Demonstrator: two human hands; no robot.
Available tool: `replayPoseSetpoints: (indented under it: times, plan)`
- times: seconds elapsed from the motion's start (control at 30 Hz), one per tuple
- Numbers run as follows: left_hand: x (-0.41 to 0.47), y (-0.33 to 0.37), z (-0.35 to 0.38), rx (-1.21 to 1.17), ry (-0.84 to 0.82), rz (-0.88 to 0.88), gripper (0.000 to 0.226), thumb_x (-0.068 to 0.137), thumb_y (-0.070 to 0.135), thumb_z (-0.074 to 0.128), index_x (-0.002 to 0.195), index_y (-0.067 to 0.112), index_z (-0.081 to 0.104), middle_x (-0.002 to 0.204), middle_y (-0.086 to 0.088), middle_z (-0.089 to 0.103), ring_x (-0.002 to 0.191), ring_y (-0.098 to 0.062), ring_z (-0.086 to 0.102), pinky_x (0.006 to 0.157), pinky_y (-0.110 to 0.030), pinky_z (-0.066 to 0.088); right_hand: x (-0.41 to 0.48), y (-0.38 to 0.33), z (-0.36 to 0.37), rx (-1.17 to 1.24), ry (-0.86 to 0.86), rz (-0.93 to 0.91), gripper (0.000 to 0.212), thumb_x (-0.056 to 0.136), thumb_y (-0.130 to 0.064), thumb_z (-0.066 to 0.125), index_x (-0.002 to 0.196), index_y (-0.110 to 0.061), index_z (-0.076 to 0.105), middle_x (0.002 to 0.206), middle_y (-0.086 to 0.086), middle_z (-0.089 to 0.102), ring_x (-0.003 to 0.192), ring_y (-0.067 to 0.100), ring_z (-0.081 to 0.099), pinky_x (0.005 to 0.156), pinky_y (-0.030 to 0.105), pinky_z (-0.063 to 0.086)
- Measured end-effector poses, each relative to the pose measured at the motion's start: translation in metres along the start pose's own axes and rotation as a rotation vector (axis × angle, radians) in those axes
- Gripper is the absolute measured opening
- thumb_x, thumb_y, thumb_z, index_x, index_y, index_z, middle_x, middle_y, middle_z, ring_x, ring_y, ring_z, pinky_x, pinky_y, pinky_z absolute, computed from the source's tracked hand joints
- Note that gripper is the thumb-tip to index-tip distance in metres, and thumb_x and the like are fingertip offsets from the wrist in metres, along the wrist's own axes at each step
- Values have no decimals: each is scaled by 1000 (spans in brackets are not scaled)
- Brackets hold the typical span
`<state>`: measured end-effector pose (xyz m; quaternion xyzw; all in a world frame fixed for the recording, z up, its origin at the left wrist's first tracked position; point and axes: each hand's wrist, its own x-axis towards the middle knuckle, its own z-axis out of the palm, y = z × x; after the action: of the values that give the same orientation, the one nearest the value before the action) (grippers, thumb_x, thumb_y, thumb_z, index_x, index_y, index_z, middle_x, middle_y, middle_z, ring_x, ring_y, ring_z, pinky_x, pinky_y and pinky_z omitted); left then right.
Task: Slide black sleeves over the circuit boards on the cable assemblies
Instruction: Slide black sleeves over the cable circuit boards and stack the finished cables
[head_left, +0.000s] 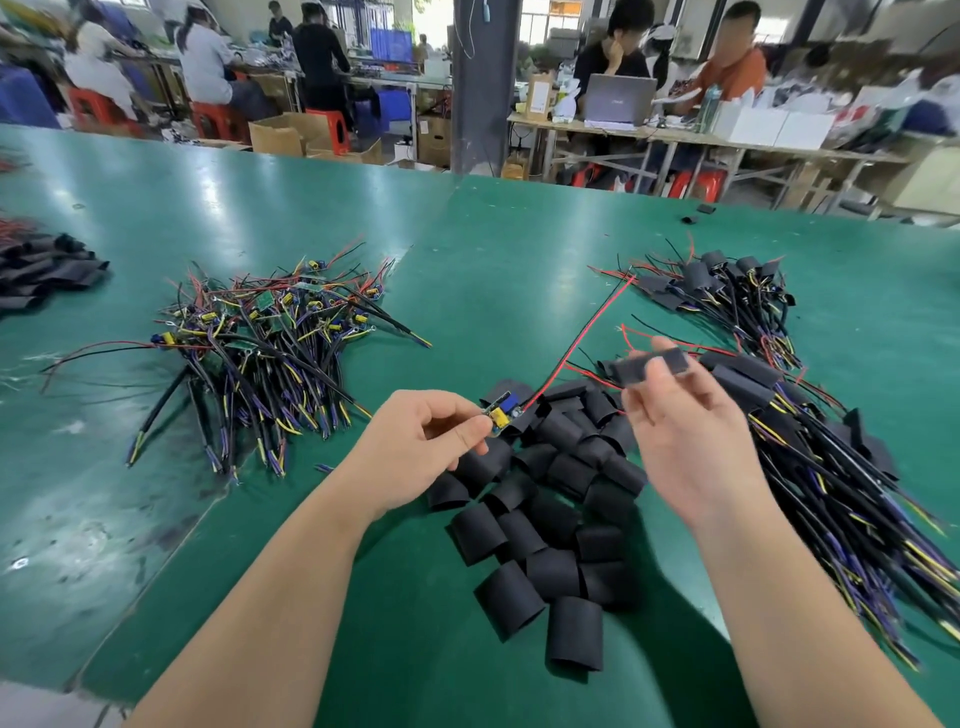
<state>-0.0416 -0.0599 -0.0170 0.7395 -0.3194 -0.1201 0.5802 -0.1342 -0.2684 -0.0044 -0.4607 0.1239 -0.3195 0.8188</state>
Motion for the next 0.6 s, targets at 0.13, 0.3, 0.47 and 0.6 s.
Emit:
replayPoseSetpoints:
  times: [0.13,0.3,0.47,0.6]
  plan:
    - [-1,0,-2,24,-55,2,19,90,14,64,76,24,70,65,4,68,50,-9,48,51,-15,39,4,-13,-9,198,-18,-32,9,81,-20,58,90,-21,59,80,-9,70,77,4,66,78,18,52]
    - [-3,3,1,82,-142,8,23,90,14,64,71,26,68,61,8,66,48,-5,48,51,-12,39,7,-19,-12,189,-36,-93,9,79,-17,60,81,-23,66,85,-6,69,79,5,66,78,18,52]
    - [-5,6,2,105,-199,16,28,91,12,64,68,28,67,63,8,66,49,-6,49,51,-14,40,7,-23,-10,155,-100,-127,18,79,-15,56,95,-21,61,87,-6,69,81,4,66,79,17,51]
    - [-6,7,2,113,-232,2,26,90,12,64,69,27,68,64,7,67,49,-7,48,51,-14,40,5,-23,-8,158,-90,-142,23,76,-10,58,97,-18,61,82,-3,68,81,6,65,78,17,51]
